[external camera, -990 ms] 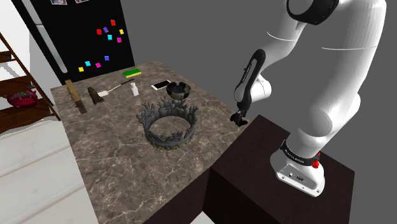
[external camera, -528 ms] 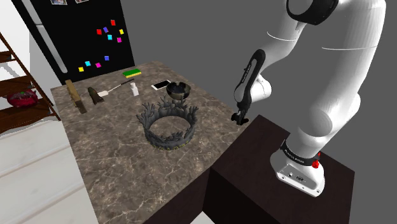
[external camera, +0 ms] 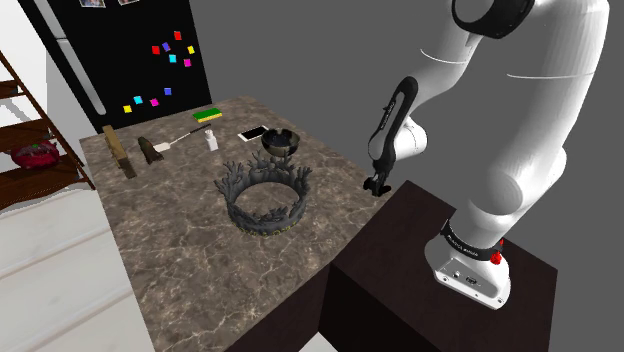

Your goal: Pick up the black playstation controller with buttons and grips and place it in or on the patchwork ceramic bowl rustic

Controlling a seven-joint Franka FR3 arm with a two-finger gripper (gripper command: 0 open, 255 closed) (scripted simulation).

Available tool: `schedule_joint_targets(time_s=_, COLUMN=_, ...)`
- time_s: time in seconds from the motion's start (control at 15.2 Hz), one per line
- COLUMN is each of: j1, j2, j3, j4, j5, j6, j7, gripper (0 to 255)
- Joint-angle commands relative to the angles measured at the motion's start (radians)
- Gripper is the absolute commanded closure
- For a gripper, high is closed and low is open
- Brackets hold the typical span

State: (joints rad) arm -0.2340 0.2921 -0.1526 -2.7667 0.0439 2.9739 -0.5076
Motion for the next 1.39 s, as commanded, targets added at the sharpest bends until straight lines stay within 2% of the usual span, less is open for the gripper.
schedule_joint_targets(time_s=0.0, j1=0.011, j2=-0.031, j3=-0.015, j4=-0.007, j5=-0.011, j6=-0.024, j7=0.006, gripper=255)
schedule_joint_targets(time_s=0.53, j1=0.054, j2=-0.197, j3=-0.081, j4=-0.037, j5=-0.097, j6=-0.158, j7=0.063, gripper=255)
schedule_joint_targets(time_s=1.32, j1=0.046, j2=-0.432, j3=-0.093, j4=-0.045, j5=-0.186, j6=-0.382, j7=0.12, gripper=255)
